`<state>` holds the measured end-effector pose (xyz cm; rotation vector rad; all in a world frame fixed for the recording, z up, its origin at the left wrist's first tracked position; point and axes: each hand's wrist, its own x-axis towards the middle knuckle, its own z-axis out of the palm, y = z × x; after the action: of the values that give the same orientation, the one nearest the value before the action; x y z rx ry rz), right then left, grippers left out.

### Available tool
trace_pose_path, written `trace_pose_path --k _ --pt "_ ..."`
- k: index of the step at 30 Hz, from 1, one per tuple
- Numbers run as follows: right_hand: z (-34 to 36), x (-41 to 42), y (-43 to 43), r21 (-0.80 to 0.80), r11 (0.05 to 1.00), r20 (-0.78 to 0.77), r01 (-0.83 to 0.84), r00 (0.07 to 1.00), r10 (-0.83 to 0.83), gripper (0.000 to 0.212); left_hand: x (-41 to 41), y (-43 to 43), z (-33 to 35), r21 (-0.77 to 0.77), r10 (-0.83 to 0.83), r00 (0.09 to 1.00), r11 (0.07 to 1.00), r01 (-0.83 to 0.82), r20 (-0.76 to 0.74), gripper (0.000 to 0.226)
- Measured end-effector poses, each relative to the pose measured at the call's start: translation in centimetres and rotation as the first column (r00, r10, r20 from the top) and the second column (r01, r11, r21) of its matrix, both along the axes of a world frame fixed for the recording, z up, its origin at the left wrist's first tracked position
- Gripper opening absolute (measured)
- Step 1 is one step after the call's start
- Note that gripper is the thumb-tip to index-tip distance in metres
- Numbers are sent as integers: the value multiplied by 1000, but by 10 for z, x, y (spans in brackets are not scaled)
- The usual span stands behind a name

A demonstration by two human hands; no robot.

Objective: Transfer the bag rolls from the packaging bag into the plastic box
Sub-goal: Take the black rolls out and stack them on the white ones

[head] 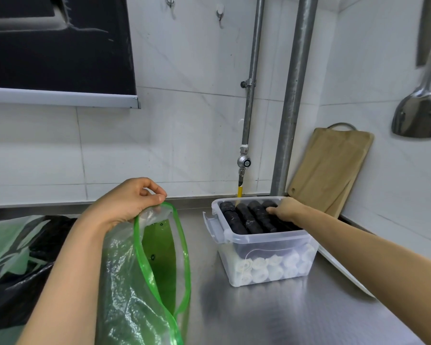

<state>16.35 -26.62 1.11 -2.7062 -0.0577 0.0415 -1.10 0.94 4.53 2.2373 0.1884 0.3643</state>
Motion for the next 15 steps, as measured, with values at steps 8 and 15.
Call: trace_pose_path --k 8,15 --pt "3 -11 5 -7 1000 -21 11 1000 -11 47 -1 1 0 6 6 1000 1000 -6 4 13" --pt "0 -8 6 25 1000 -5 -1 1000 2 40 -2 2 0 8 8 1000 1000 -8 6 11"
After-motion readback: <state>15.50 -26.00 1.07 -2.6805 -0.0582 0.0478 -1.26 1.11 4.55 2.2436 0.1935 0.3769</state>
